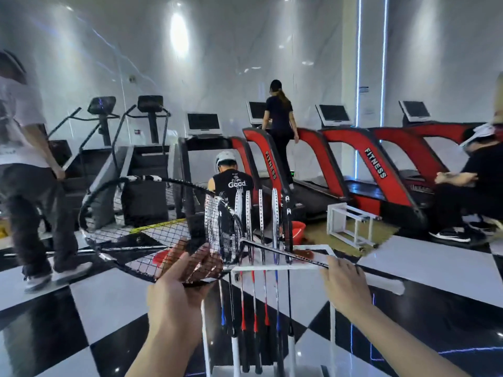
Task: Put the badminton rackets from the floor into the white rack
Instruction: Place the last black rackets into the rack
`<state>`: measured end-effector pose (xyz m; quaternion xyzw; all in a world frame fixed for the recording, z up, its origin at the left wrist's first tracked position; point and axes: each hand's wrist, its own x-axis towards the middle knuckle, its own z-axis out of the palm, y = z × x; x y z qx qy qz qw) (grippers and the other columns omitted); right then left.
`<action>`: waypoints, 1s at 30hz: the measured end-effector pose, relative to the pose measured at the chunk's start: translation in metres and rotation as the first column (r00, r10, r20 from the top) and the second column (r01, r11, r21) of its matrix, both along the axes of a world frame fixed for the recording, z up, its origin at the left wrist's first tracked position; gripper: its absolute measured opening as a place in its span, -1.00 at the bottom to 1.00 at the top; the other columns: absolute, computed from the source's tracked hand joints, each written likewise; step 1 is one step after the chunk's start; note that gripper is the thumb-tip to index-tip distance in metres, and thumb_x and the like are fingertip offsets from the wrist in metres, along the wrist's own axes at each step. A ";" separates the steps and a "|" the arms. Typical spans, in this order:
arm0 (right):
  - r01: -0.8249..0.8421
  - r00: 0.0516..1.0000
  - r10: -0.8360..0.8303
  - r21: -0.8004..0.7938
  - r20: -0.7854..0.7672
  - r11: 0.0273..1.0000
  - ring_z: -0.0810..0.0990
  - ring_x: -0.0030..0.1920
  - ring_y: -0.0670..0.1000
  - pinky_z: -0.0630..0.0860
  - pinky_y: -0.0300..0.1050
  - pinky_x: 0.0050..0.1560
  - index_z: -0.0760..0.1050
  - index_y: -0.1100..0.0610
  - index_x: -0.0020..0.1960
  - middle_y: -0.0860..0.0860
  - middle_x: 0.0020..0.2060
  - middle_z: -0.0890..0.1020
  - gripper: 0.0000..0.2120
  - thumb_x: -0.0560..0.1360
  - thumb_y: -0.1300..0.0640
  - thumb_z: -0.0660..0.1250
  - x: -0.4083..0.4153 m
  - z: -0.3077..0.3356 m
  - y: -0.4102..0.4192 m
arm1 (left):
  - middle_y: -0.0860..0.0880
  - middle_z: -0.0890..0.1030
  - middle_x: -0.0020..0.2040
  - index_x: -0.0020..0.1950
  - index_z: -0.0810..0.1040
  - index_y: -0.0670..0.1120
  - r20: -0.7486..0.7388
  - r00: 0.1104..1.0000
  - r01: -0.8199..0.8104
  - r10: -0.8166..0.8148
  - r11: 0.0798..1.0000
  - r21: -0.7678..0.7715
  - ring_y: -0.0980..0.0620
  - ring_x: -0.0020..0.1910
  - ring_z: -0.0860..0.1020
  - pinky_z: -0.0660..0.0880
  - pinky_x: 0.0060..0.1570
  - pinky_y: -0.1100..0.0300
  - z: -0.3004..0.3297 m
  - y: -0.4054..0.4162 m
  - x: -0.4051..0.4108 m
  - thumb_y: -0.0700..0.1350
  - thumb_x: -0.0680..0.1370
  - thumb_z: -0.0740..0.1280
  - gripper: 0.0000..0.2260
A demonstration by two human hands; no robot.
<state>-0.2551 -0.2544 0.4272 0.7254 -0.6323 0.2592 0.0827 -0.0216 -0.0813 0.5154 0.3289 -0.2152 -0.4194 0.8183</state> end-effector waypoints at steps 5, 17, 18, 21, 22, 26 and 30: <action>0.001 0.980 -0.024 0.118 0.197 0.993 0.23 0.40 0.25 0.23 0.17 0.37 0.04 0.06 0.45 0.23 0.42 0.27 -0.48 0.58 -0.16 -0.06 0.025 0.037 -0.027 | -0.07 0.71 -0.12 0.21 0.48 -0.22 0.075 0.978 -0.190 0.197 0.977 -0.098 0.11 -0.35 0.68 0.58 -0.47 0.24 0.045 0.011 -0.005 -0.26 0.53 0.29 -0.75; -0.206 0.896 0.093 0.222 0.433 0.953 0.25 0.40 0.21 0.23 0.15 0.36 0.02 0.05 0.48 0.23 0.41 0.26 -0.36 0.52 -0.29 -0.08 0.046 0.053 -0.073 | -0.06 0.65 -0.21 -0.18 0.59 -0.07 0.299 0.834 -0.404 0.463 0.883 -0.239 -0.16 -0.16 0.61 0.54 -0.06 -0.16 0.104 -0.016 -0.056 -0.22 0.52 0.33 -0.89; -0.241 0.880 0.122 0.211 0.460 0.947 0.27 0.39 0.20 0.24 0.13 0.36 0.04 0.06 0.48 0.21 0.41 0.27 -0.35 0.52 -0.29 -0.06 0.042 0.048 -0.077 | -0.04 0.63 -0.25 -0.16 0.61 -0.07 0.340 0.809 -0.404 0.480 0.874 -0.270 -0.08 -0.23 0.58 0.53 -0.09 -0.09 0.105 -0.021 -0.061 -0.22 0.52 0.33 -0.89; -0.381 0.842 0.226 0.245 0.490 0.892 0.31 0.38 0.15 0.29 0.04 0.32 0.02 0.06 0.49 0.13 0.44 0.28 -0.22 0.43 -0.40 -0.07 0.022 0.039 -0.088 | -0.01 0.64 -0.25 -0.17 0.66 0.08 0.440 0.744 -0.374 0.502 0.860 -0.347 -0.01 -0.24 0.59 0.55 -0.07 -0.07 0.108 -0.037 -0.075 -0.25 0.52 0.31 -0.76; -0.411 0.849 0.233 0.317 0.474 0.855 0.33 0.37 0.12 0.30 -0.01 0.29 -0.03 0.05 0.50 0.10 0.45 0.26 -0.17 0.41 -0.44 -0.10 0.013 0.034 -0.092 | 0.00 0.63 -0.25 -0.24 0.64 0.16 0.477 0.722 -0.363 0.502 0.861 -0.356 -0.02 -0.23 0.58 0.56 -0.12 -0.03 0.109 -0.044 -0.081 -0.25 0.52 0.31 -0.68; -0.395 0.906 0.237 0.498 0.350 0.772 0.25 0.44 0.08 0.24 -0.01 0.37 -0.13 0.05 0.51 0.06 0.50 0.15 -0.29 0.50 -0.32 -0.13 -0.011 0.013 -0.108 | 0.06 0.56 -0.35 -0.28 0.56 0.04 0.577 0.652 -0.347 0.493 0.870 -0.351 0.15 -0.38 0.48 0.43 -0.41 0.38 0.103 -0.072 -0.102 -0.26 0.53 0.30 -0.75; -0.304 0.953 0.262 0.525 0.155 0.795 0.41 0.31 0.10 0.35 0.02 0.23 0.04 -0.03 0.47 0.03 0.36 0.40 -0.35 0.49 -0.34 -0.15 -0.028 -0.010 -0.126 | 0.13 0.50 -0.47 -0.32 0.50 -0.03 0.637 0.605 -0.345 0.478 0.878 -0.331 0.21 -0.52 0.40 0.35 -0.52 0.43 0.090 -0.101 -0.118 -0.26 0.54 0.27 -0.74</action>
